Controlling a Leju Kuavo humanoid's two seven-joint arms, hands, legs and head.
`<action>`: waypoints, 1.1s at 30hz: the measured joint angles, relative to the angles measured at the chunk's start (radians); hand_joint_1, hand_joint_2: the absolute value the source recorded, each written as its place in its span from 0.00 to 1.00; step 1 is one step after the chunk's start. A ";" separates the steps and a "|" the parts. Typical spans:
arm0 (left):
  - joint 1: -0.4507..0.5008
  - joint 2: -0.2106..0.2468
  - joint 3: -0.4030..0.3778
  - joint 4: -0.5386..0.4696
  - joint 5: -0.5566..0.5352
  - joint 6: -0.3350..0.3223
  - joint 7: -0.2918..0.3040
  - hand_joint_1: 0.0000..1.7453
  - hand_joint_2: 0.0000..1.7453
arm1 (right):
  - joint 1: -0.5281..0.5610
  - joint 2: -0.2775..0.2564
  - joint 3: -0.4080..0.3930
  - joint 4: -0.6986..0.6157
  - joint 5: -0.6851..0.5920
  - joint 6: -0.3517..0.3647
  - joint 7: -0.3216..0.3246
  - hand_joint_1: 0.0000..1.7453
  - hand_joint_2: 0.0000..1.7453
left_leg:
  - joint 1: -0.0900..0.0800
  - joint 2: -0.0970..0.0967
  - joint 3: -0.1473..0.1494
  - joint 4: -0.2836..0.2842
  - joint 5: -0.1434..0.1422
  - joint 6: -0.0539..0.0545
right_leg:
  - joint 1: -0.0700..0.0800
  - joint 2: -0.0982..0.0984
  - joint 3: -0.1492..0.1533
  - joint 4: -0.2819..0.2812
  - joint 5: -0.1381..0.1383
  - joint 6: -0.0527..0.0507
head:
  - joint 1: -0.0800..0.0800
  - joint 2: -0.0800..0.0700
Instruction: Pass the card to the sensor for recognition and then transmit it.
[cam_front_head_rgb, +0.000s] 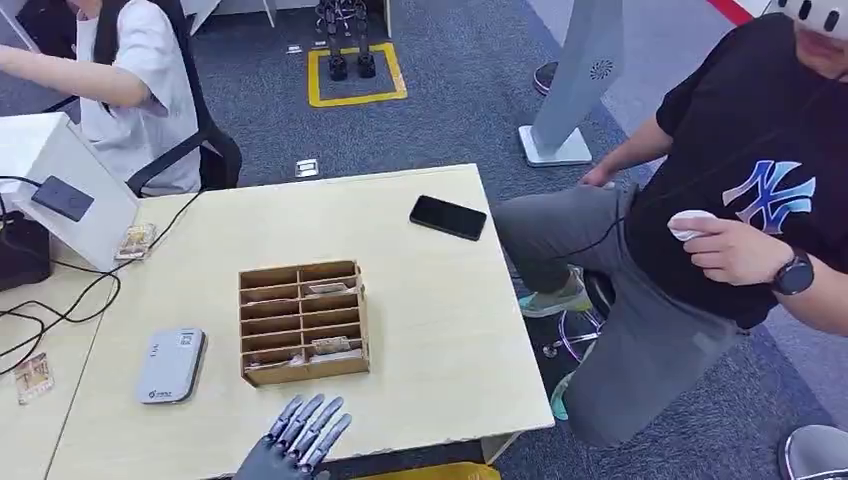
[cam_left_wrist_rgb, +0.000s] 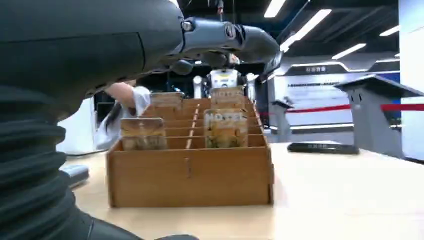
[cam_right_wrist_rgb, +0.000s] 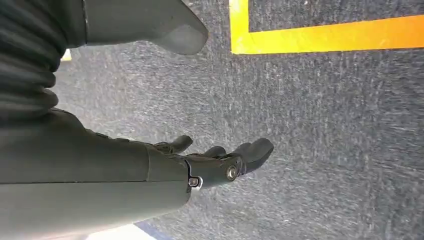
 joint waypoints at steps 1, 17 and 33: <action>-0.007 -0.011 0.000 0.010 0.010 0.000 0.000 0.00 1.00 | 0.001 0.000 0.000 0.000 0.000 0.001 0.006 0.00 1.00 | 0.000 0.000 0.000 0.000 0.000 0.000 | 0.000 0.000 0.000 0.000 0.000 0.000 | 0.000 0.000; -0.060 -0.166 0.093 0.106 0.045 0.000 -0.067 0.00 1.00 | 0.003 0.000 0.000 0.000 0.003 0.003 0.001 0.00 1.00 | 0.000 0.000 0.000 0.000 0.000 0.000 | -0.001 0.000 0.000 0.000 0.000 0.000 | 0.000 0.000; -0.072 -0.267 0.228 0.112 0.014 0.000 -0.037 0.00 1.00 | 0.004 0.000 0.000 0.000 0.018 0.003 0.006 0.00 1.00 | 0.000 0.000 0.000 0.000 0.001 0.001 | -0.001 0.000 0.000 0.000 0.000 0.000 | 0.000 0.000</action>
